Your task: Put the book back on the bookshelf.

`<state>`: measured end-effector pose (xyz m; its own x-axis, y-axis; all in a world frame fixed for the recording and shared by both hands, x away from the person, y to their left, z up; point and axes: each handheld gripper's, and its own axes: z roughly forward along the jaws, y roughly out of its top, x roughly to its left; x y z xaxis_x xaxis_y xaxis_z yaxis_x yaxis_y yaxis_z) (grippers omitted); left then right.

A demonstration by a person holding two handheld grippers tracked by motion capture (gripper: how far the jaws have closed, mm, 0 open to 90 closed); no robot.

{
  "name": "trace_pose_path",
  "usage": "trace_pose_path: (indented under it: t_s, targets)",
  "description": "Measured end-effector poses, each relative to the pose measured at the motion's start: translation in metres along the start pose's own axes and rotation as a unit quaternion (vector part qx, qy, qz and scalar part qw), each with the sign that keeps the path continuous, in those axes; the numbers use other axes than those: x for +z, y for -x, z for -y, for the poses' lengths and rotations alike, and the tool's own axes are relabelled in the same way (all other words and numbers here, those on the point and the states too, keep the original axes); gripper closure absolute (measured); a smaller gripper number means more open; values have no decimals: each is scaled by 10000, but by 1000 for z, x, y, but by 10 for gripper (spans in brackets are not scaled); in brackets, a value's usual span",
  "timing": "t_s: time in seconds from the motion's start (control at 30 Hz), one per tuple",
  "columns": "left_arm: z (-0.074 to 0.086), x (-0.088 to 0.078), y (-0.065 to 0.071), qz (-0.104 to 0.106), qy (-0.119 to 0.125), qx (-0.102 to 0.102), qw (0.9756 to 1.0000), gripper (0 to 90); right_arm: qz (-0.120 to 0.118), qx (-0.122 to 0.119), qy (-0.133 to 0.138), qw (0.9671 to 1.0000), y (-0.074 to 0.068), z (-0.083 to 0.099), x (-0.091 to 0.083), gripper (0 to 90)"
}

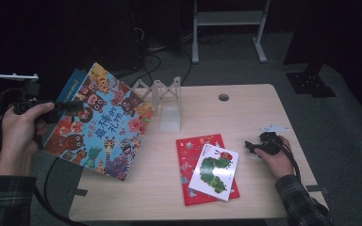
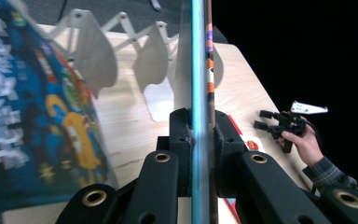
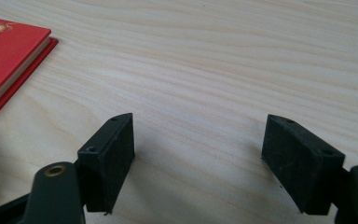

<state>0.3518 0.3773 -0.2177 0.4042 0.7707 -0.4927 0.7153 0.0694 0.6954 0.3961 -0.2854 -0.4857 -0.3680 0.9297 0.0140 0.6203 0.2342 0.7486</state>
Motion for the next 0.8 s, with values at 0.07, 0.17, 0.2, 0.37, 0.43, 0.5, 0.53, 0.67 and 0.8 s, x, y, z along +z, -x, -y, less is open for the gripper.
trace_pose_path:
  t_s: [0.07, 0.17, 0.2, 0.37, 0.43, 0.5, 0.53, 0.67, 0.8]
  targets:
    - [0, -5, -3, -64, 19, -67, 10000, 807, -1, 12, 0, 10000, 0, 0, 0, 242]
    - [0, -11, -8, -166, 47, -113, 9998, 806, -5, 21, -3, 10000, 0, 0, 0, 242]
    - [0, -13, -10, -198, 63, -138, 9997, 806, -4, 15, -1, 10000, 0, 0, 0, 242]
    - [-1, -24, -17, -353, 120, -210, 9991, 807, -4, 15, 0, 10000, 0, 0, 0, 242]
    - [-1, -28, -19, -417, 120, -252, 9987, 806, -3, 15, 0, 10000, 0, 0, 0, 242]
    - [-1, -31, -22, -474, 126, -296, 9984, 806, -3, 17, 4, 10000, 0, 0, 0, 242]
    - [-1, -32, -24, -507, 131, -311, 9981, 806, 3, 1, 10, 10000, 0, 0, 0, 242]
    - [-1, -34, -30, -611, 155, -392, 9972, 806, 1, 16, -4, 10000, 0, 0, 0, 242]
    - [-3, -33, -34, -694, 156, -469, 9964, 806, 2, 22, -6, 10000, -1, -1, 1, 242]
